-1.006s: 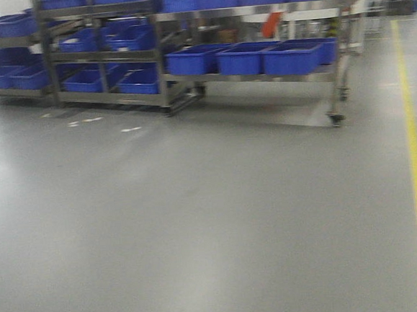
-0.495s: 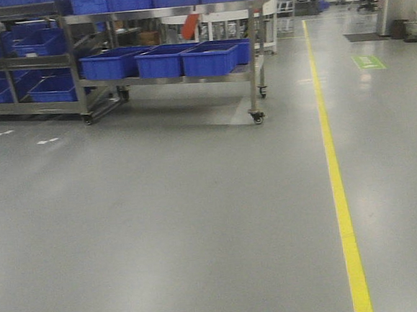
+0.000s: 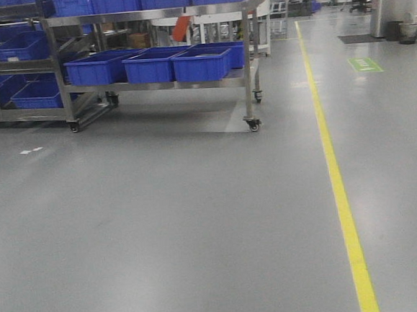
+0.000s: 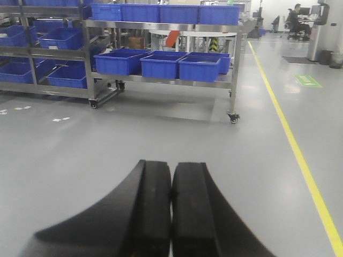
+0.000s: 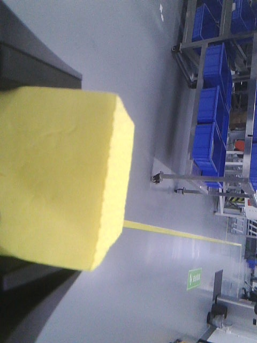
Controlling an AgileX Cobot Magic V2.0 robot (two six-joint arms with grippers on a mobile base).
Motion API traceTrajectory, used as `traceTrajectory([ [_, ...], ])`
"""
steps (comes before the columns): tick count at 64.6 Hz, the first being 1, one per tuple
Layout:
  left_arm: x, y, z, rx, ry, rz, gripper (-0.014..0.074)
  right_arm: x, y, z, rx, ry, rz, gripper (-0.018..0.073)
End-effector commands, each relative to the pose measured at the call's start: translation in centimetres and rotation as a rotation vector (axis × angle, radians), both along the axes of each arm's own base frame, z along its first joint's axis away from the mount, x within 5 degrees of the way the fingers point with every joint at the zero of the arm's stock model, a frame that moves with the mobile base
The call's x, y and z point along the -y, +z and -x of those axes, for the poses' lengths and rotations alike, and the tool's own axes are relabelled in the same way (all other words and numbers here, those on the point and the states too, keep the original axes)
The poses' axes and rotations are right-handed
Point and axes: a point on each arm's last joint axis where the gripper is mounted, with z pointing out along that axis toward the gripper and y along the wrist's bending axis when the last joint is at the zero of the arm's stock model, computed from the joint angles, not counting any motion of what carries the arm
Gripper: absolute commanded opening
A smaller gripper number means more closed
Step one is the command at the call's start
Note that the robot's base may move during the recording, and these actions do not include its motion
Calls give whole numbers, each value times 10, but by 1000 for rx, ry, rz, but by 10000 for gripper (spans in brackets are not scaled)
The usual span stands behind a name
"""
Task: Place yellow foam block on left shelf second layer
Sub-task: 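Drive the base away from the table holding the cube in the right gripper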
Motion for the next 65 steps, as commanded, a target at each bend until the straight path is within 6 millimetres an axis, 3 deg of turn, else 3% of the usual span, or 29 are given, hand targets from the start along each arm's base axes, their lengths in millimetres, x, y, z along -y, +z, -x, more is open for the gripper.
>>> traceTrajectory([
  [1, 1, -1, -1, 58, -17, 8, 136, 0, 15, 1, 97, -2, 23, 225],
  [65, 1, -1, -1, 58, -17, 8, 136, 0, 15, 1, 97, -2, 23, 225],
])
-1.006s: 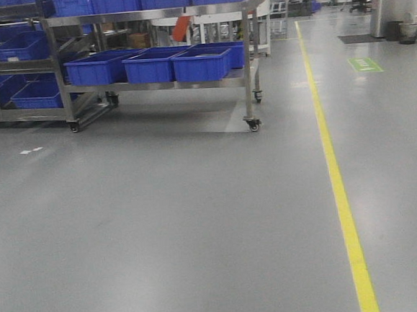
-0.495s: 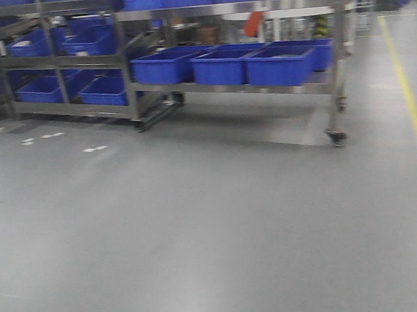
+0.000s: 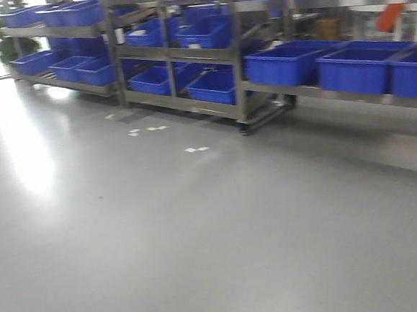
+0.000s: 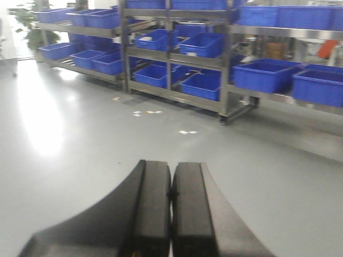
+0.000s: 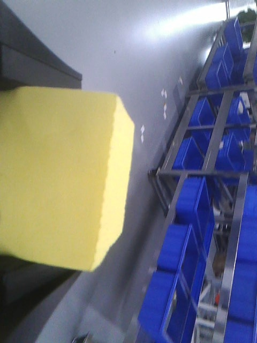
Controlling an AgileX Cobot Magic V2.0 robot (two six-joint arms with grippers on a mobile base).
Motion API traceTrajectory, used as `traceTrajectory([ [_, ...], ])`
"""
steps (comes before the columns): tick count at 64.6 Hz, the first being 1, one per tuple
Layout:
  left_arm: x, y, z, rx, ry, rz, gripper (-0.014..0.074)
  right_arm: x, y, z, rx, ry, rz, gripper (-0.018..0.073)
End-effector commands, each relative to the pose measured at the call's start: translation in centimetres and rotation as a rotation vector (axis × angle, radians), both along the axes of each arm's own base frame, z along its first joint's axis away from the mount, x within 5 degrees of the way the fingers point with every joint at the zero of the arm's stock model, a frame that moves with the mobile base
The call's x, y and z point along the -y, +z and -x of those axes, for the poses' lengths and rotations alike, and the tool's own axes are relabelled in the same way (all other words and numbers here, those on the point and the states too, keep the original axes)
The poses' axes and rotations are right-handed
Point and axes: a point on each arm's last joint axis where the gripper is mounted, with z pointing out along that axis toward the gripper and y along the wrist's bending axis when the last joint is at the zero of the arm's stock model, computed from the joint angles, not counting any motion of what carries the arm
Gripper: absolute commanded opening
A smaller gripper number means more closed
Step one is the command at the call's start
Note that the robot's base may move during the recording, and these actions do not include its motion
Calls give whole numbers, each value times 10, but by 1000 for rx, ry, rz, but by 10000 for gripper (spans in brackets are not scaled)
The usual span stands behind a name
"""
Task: Place yellow foam block on left shelf second layer
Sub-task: 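Drive the base away from the table holding the cube in the right gripper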
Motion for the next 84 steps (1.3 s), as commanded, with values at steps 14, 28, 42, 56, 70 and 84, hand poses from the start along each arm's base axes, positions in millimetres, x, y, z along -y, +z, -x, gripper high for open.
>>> traceTrajectory([
  [14, 1, -1, -1, 63, -18, 8, 136, 0, 15, 0, 95, 0, 21, 225],
  [28, 1, -1, -1, 57, -17, 8, 136, 0, 15, 0, 95, 0, 21, 225],
  [42, 1, -1, -1, 63, -18, 8, 136, 0, 15, 0, 95, 0, 21, 225],
  [56, 1, -1, -1, 63, -18, 8, 136, 0, 15, 0, 97, 0, 21, 225],
  [70, 1, -1, -1, 57, -17, 8, 136, 0, 15, 0, 96, 0, 21, 225],
  [84, 1, -1, -1, 63, -18, 8, 136, 0, 15, 0, 96, 0, 21, 225],
])
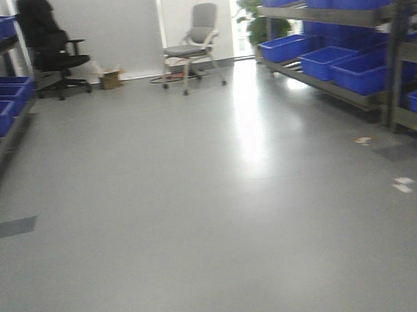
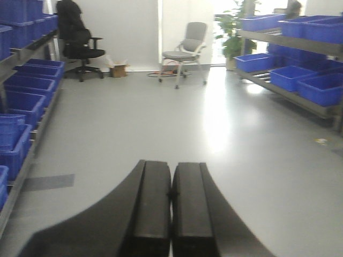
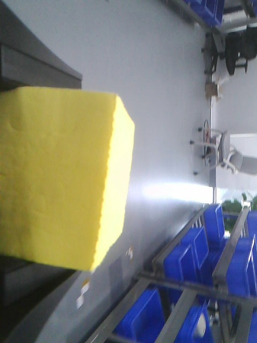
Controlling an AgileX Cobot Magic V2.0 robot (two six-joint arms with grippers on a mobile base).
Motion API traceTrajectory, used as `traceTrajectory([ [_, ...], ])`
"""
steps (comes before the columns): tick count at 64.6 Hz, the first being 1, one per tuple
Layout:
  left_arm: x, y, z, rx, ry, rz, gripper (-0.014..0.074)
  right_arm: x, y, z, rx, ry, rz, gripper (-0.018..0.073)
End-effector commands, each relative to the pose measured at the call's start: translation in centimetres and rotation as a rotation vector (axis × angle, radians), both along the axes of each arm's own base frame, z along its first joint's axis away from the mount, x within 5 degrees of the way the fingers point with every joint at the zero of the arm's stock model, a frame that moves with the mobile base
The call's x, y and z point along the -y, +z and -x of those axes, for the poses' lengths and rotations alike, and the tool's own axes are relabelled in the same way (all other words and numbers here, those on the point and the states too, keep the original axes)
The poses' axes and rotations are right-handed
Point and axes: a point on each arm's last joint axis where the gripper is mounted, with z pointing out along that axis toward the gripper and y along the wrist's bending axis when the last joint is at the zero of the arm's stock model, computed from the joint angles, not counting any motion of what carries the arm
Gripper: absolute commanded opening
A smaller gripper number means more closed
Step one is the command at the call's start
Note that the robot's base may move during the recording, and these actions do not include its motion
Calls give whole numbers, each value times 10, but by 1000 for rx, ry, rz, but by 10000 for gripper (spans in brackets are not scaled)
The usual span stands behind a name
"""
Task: Place yellow foam block on left shelf second layer
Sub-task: 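Drive the base away from the table holding the cube in the right gripper, then turn the base to face the shelf rack of blue bins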
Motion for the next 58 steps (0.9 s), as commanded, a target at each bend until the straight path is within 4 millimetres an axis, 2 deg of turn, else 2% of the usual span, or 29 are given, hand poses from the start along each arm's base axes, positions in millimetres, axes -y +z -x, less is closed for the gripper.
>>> traceTrajectory([
  [1, 1, -1, -1, 57, -17, 8, 136, 0, 15, 0, 95, 1, 20, 225],
  [58, 1, -1, -1, 57, -17, 8, 136, 0, 15, 0, 95, 1, 20, 225],
])
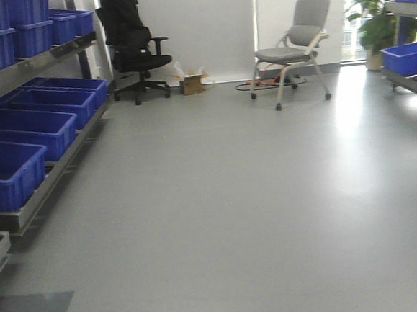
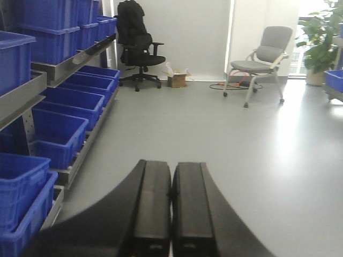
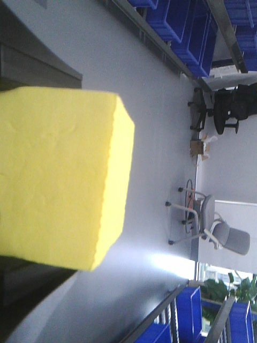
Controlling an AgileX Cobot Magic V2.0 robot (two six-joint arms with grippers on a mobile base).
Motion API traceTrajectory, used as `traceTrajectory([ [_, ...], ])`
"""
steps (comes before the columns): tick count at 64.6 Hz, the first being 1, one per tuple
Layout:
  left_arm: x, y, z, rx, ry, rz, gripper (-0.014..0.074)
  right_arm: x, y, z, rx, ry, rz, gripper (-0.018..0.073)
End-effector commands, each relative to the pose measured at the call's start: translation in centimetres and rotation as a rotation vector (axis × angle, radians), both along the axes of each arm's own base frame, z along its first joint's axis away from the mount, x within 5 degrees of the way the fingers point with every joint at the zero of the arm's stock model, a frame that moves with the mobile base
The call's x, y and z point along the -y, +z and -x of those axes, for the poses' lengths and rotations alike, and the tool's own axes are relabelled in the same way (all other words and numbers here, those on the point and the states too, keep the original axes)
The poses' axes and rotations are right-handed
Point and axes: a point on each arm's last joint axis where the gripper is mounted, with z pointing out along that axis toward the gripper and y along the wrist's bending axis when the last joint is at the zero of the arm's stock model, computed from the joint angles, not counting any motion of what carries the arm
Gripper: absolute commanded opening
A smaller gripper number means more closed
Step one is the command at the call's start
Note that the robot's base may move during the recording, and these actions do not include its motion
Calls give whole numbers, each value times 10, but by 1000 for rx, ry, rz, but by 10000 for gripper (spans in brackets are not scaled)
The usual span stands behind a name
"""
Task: Place yellow foam block on left shelf second layer
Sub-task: 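Turn the base to face the shelf rack of blue bins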
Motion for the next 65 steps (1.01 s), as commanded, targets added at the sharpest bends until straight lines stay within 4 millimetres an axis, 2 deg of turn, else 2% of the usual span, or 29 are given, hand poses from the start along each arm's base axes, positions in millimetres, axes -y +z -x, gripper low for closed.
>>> traceTrajectory([
  [1, 1, -1, -1, 63, -18, 8, 136, 0, 15, 0, 95, 1, 20, 225],
  [65, 1, -1, -1, 57, -17, 8, 136, 0, 15, 0, 95, 1, 20, 225],
])
